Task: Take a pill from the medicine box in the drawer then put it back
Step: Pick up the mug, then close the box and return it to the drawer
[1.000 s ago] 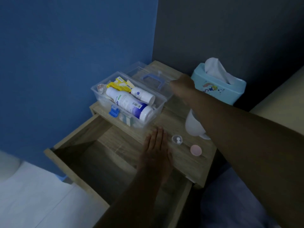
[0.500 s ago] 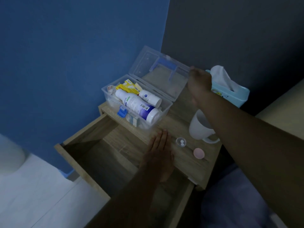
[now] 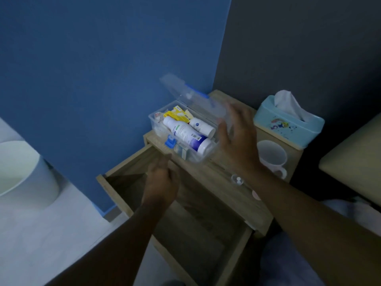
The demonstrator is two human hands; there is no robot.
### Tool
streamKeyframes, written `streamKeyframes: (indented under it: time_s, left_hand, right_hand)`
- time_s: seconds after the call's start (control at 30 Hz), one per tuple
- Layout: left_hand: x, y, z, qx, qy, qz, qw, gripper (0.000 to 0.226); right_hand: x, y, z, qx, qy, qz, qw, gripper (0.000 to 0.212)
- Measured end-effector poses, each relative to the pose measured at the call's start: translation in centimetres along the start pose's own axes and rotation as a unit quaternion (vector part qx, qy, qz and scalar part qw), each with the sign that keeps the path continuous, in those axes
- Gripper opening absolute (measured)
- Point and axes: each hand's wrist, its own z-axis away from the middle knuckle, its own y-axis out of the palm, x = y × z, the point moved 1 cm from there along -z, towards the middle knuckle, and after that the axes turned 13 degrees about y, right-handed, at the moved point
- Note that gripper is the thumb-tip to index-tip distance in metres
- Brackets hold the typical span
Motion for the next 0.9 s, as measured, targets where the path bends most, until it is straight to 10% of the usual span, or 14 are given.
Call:
streamKeyframes:
  time_s: [0.27,0.9]
  left_hand:
    - [0.1,-0.3,-3.1,-0.017,-0.098,0.129,0.987,0.065]
    - [1.2,-0.9,-4.6,-0.168,-0.1,0.189,0.962,0.042]
  right_hand:
    - [-0.7,1.6,5.2,0.108,-0.078,0.07,0.989,0.047]
    - [-1.4,3.5,4.7,0.156,-0.073,0.147,0.974,0.043]
